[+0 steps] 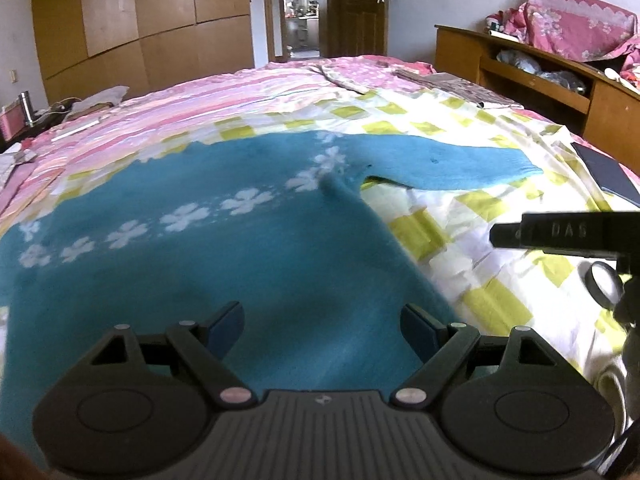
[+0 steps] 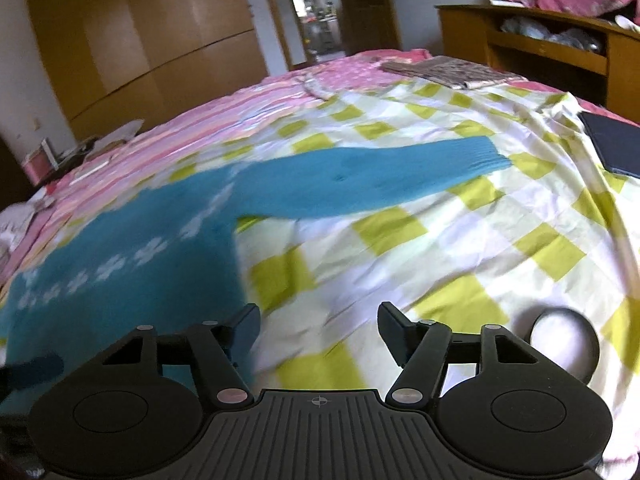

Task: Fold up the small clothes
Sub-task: 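Move the right gripper to the teal sleeve cuff and grasp it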

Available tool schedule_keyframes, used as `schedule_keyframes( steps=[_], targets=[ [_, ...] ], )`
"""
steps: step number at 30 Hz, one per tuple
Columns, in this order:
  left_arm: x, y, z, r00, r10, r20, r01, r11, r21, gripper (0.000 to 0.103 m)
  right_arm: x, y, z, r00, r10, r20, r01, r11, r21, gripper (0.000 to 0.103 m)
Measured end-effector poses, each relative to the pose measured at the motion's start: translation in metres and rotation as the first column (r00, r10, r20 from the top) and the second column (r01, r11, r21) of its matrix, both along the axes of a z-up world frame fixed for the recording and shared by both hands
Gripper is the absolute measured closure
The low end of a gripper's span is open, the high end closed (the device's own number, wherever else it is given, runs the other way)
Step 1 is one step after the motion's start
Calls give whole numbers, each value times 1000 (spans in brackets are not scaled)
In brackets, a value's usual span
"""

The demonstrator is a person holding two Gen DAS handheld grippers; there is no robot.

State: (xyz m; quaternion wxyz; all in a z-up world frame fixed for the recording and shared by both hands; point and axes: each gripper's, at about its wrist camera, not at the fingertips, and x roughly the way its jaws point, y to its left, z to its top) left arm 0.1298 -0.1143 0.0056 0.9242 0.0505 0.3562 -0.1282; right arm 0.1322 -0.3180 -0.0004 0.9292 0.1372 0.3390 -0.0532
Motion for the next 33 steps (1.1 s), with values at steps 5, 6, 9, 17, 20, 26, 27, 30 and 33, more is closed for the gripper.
schedule_keyframes(
  steps=[5, 6, 9, 17, 20, 26, 27, 30, 33],
  targets=[
    [22, -18, -5, 1000, -13, 4, 13, 1000, -14, 13, 24, -38, -3, 997, -75, 5, 75, 997, 29, 43],
    [26, -21, -6, 1000, -16, 8, 16, 1000, -14, 13, 28, -45, -5, 996, -92, 1, 91, 995, 42, 44],
    [39, -34, -7, 999, -31, 25, 31, 999, -14, 13, 45, -70, -9, 989, -151, -5, 151, 985, 80, 45],
    [69, -64, -14, 998, -51, 48, 52, 999, -12, 13, 80, -135, -25, 950, -311, -16, 306, 924, 228, 45],
    [78, -71, -16, 998, -48, 45, 49, 999, -20, 13, 88, -151, -31, 939, -345, -12, 335, 905, 263, 45],
    [86, -75, -19, 998, -40, 40, 41, 999, -23, 13, 104, -169, -44, 926, -376, -17, 361, 874, 325, 45],
    [87, -74, -20, 998, -39, 39, 40, 999, -22, 13, 106, -172, -45, 924, -383, -9, 363, 868, 339, 45],
    [88, -73, -21, 999, -33, 40, 34, 999, -24, 13, 108, -178, -48, 915, -403, -5, 375, 848, 374, 45],
    [90, -72, -23, 999, -28, 32, 29, 999, -36, 13, 110, -183, -51, 908, -420, -1, 382, 826, 415, 45]
  ],
)
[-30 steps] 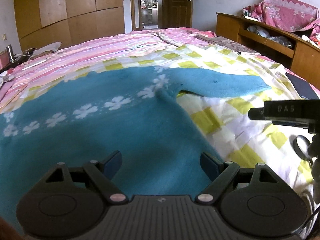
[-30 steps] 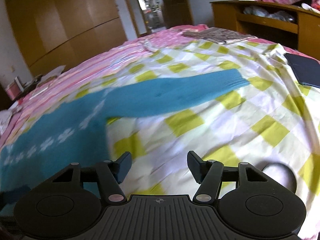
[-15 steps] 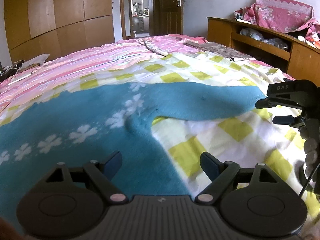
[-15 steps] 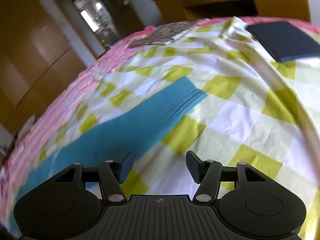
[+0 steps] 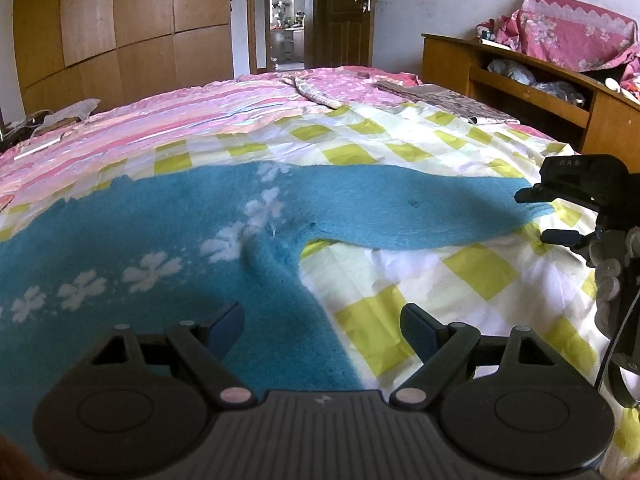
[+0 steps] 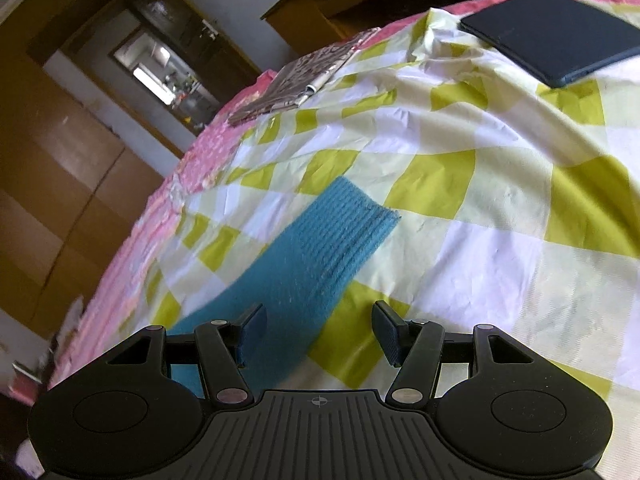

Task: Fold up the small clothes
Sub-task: 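Move the right gripper to the teal sleeve cuff and grasp it, then carry the grasped sleeve across the sweater body and release it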

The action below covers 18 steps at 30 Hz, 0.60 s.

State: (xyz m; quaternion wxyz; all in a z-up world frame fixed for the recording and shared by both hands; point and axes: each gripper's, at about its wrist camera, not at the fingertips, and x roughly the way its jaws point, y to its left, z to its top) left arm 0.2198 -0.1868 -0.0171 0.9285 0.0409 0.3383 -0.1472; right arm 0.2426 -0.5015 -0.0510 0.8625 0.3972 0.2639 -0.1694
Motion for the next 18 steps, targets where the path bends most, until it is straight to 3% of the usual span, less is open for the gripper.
schedule_keyframes(
  steps=[6, 12, 15, 18],
  targets=[
    [0, 3, -2, 1000, -1, -8, 1, 1000, -4, 13, 11, -5, -4, 999, -31, 43, 29, 998, 56, 46],
    [-2, 8, -2, 1000, 3, -4, -3, 1000, 0, 13, 13, -3, -11, 996, -25, 91, 16, 995, 98, 56],
    [-3, 12, -1, 1000, 9, -3, -9, 1000, -1, 13, 14, -7, -16, 992, -42, 116, 26, 991, 131, 65],
    [-5, 17, 1, 1000, 13, -3, -13, 1000, -3, 13, 19, -12, -21, 988, -45, 148, 13, 978, 206, 83]
  ],
)
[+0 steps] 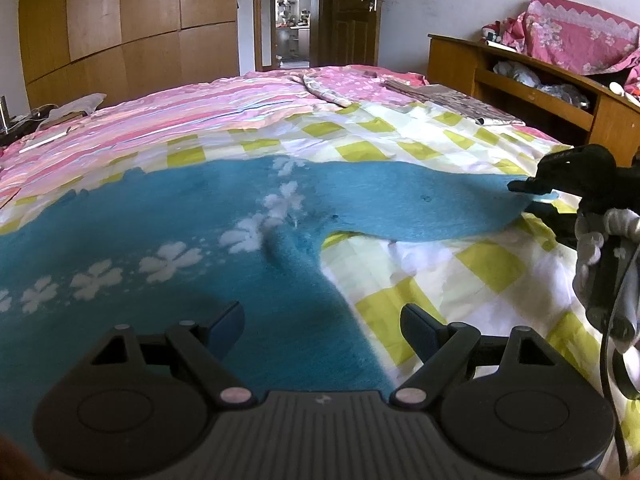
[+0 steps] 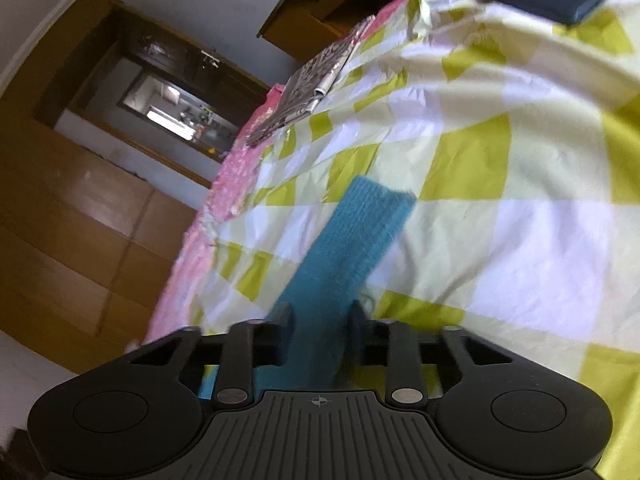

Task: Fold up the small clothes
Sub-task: 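Carry the grasped sleeve across the sweater body and release it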

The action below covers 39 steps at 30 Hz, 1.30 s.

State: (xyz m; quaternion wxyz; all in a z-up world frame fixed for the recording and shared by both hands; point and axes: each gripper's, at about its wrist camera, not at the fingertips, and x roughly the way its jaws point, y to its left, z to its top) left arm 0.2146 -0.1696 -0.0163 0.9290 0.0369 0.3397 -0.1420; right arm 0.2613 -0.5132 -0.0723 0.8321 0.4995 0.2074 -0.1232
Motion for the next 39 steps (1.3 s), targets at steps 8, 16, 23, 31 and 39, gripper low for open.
schedule_keyframes(
  steps=[8, 16, 23, 31, 39],
  targets=[
    [-13, 28, 10, 1000, 21, 22, -21, 1000, -14, 13, 8, 27, 27, 997, 72, 40, -70, 996, -63, 92],
    [-32, 90, 18, 994, 102, 43, -100, 995, -28, 13, 31, 110, 75, 958, 276, 73, -256, 945, -204, 93],
    [-51, 150, 17, 983, 175, 52, -175, 985, -3, 13, 56, 227, 84, 867, 498, 2, -471, 822, -321, 93],
    [-65, 207, 15, 962, 269, 52, -266, 962, -64, 13, 70, 354, 67, 753, 643, -135, -632, 652, -419, 94],
    [-70, 245, 17, 944, 324, 65, -313, 939, -146, 13, 59, 455, 59, 633, 747, -203, -727, 485, -485, 94]
  ],
)
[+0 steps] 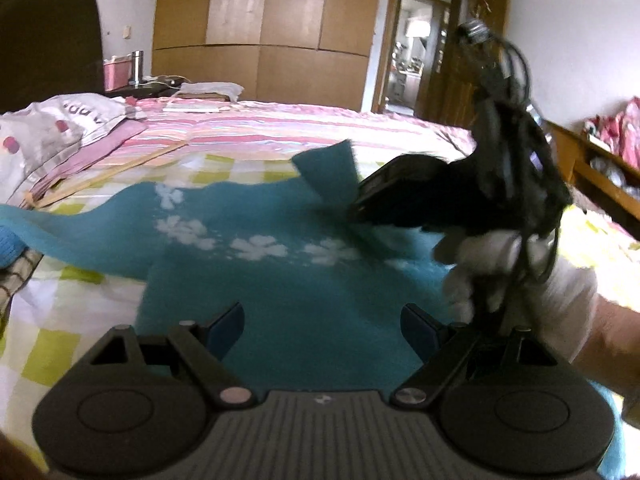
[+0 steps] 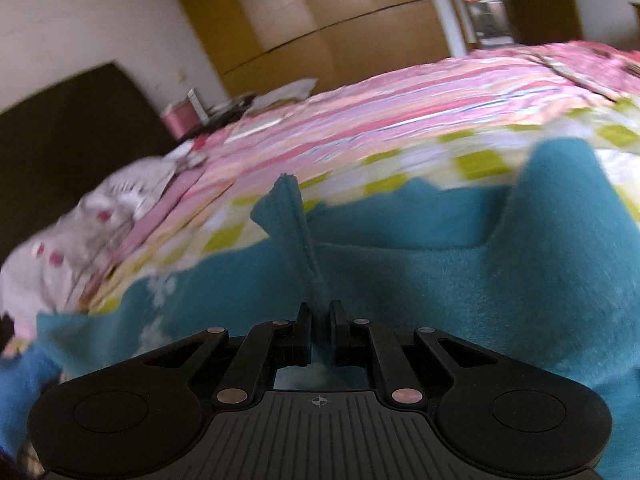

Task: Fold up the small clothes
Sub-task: 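Carry the grasped sleeve across the sweater body and release it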

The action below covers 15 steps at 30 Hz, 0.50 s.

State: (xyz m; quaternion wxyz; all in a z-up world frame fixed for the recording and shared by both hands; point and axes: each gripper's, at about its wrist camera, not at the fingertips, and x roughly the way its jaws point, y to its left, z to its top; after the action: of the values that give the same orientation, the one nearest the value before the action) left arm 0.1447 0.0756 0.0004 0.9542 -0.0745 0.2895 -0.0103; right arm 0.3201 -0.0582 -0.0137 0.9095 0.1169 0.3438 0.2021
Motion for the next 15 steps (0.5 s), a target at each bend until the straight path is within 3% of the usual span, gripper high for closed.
schedule_keyframes(
  steps=[8, 15],
  targets=[
    [0, 28, 3, 999, 47, 24, -46, 998, -40, 13, -5, 45, -11, 997, 78, -15, -78, 996, -35, 94],
    [1, 34, 4, 997, 62, 36, -60, 997, -46, 13, -2, 46, -20, 994, 97, -43, -98, 995, -16, 93]
  ],
)
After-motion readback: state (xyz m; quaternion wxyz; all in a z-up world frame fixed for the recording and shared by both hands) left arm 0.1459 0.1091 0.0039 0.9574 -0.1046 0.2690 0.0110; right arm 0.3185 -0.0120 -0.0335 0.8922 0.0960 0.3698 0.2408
